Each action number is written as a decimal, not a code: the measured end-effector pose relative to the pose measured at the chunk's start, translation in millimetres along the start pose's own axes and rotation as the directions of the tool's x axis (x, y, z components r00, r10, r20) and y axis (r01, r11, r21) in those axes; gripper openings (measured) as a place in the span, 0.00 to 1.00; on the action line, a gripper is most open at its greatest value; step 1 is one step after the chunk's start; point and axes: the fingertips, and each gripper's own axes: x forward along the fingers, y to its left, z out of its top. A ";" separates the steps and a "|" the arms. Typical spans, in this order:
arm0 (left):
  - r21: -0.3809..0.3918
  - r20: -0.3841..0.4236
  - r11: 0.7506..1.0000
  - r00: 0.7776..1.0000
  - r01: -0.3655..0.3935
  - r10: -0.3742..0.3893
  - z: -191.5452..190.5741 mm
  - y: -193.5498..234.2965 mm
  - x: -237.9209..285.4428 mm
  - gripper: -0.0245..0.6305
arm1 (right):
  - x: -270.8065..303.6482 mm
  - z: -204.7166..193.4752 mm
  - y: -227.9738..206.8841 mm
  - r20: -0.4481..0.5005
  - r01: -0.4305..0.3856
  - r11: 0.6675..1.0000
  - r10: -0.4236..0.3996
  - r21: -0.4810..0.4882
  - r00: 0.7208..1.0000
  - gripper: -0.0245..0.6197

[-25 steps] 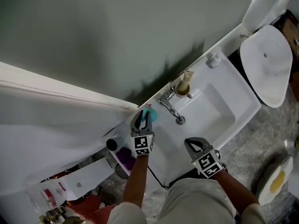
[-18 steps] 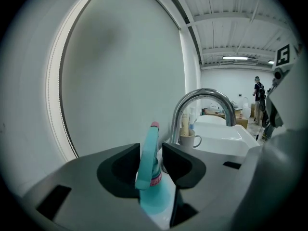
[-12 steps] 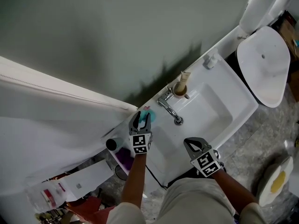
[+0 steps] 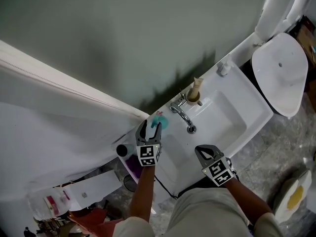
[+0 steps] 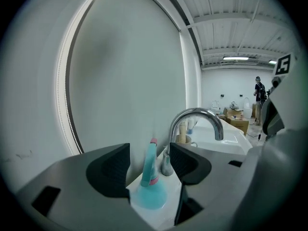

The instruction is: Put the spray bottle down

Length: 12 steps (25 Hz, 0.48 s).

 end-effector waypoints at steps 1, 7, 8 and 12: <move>0.002 0.014 1.000 1.000 0.000 0.000 6.6 -0.8 -6.3 0.42 | -1.4 1.1 1.4 0.003 -0.001 1.000 0.001 -0.003 1.000 0.05; -0.038 0.032 0.999 0.999 -0.020 0.021 32.0 -5.7 -46.1 0.42 | -14.0 14.9 10.9 0.040 0.007 0.999 -0.005 -0.033 0.999 0.05; -0.051 0.038 0.998 0.999 -0.021 0.023 36.3 -7.7 -52.9 0.41 | -17.5 18.5 12.6 0.048 0.008 0.999 -0.006 -0.041 0.999 0.05; -0.076 0.059 0.997 0.998 -0.032 0.036 51.8 -18.1 -79.3 0.41 | -35.9 33.6 18.3 0.087 0.015 0.997 -0.008 -0.074 0.996 0.05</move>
